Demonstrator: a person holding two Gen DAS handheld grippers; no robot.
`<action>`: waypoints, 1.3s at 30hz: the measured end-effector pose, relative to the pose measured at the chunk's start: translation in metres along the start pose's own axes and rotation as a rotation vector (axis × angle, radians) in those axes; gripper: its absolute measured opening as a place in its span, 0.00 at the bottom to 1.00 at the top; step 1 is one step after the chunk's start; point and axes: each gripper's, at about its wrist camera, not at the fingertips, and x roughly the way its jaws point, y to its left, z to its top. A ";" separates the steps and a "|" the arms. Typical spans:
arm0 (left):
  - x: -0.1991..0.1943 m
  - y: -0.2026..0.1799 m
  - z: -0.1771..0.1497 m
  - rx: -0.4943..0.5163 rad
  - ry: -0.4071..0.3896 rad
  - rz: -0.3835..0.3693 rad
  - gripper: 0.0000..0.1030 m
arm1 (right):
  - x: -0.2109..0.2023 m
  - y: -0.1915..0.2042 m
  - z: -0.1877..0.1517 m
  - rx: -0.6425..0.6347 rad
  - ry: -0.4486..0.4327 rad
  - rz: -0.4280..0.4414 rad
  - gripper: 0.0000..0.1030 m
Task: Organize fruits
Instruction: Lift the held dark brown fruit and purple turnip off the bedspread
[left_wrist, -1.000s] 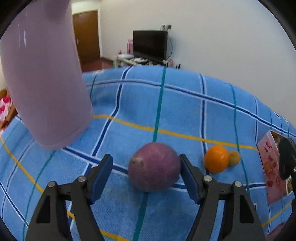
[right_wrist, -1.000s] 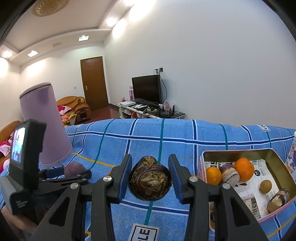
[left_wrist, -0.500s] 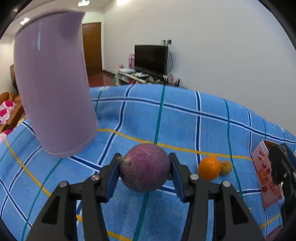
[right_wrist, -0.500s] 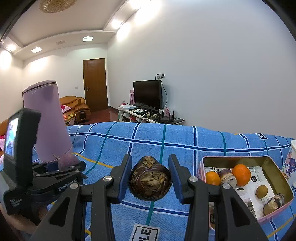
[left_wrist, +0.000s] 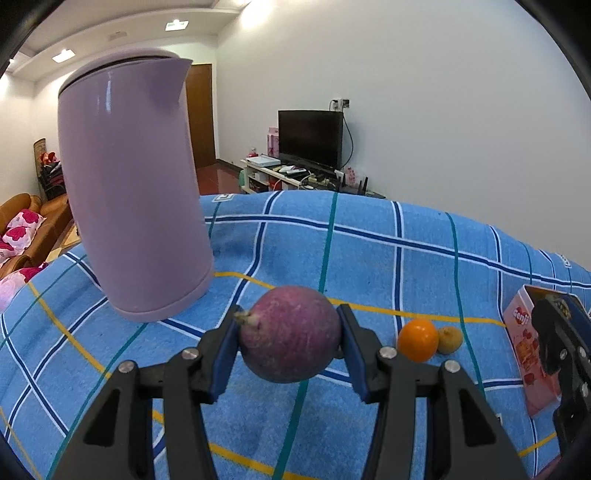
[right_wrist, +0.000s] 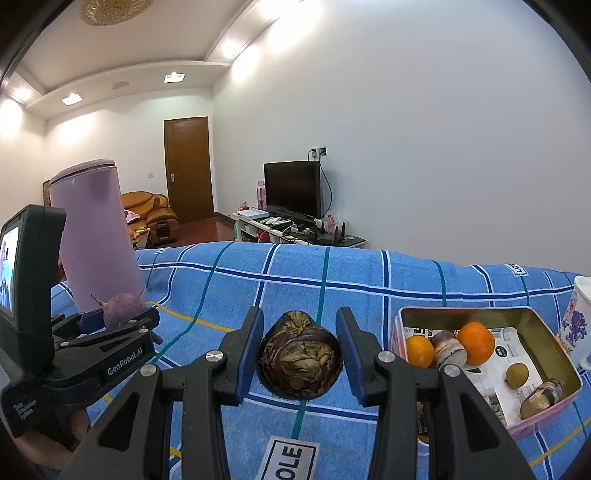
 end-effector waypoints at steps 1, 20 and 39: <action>0.000 0.000 0.000 0.001 -0.002 0.001 0.51 | 0.000 0.000 0.000 0.001 0.000 -0.001 0.42; -0.010 0.000 -0.004 0.004 -0.024 0.006 0.51 | -0.001 0.001 0.000 0.006 0.005 0.000 0.42; -0.013 -0.001 -0.004 0.005 -0.028 0.008 0.51 | -0.002 0.000 0.000 0.007 0.004 -0.002 0.42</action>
